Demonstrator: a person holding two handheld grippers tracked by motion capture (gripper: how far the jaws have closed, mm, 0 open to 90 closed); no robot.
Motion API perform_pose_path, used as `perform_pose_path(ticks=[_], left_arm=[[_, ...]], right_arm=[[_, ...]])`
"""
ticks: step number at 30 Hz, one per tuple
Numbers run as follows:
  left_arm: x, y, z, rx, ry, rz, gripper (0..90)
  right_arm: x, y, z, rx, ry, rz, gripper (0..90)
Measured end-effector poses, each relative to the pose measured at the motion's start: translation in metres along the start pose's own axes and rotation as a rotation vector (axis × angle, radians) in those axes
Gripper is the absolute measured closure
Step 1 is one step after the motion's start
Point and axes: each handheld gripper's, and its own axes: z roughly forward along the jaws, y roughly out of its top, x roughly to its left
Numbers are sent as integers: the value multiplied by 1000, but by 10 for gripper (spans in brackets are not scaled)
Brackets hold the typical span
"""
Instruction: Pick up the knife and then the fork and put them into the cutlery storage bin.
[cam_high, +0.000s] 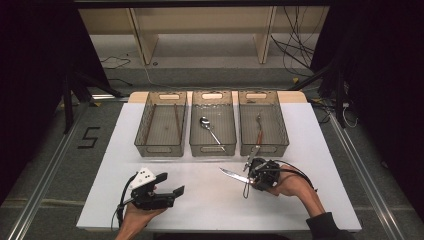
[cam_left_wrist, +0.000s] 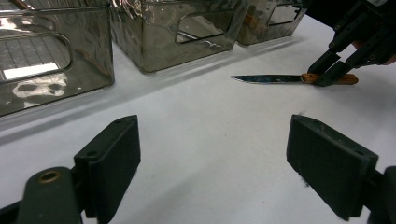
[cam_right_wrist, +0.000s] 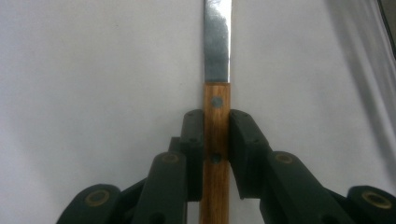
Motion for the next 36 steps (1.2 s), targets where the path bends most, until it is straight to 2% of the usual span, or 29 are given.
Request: perform_pose_path(ticks=[4, 8, 13, 18, 23, 33, 36], left_arm=[[0, 0, 0, 0, 0, 0, 172], [0, 0, 0, -1, 2, 1, 172], [1, 0, 0, -3, 3, -2, 172], [2, -1, 0, -6, 5, -4, 172], [2, -1, -1, -12, 6, -4, 172], [2, -1, -1, -20, 3, -5, 168], [3, -1, -1, -19, 5, -3, 168]], right_arm=[[2, -1, -1, -11, -16, -3, 773], [-1, -3, -4, -46, -22, 18, 774], [-1, -7, -14, -105, -2, 38, 774], [0, -9, -26, -190, 15, 69, 774], [-5, -11, -38, -258, 13, 125, 774], [-19, -6, -62, -350, -22, 173, 774], [-25, -4, -69, -382, -36, 206, 774]])
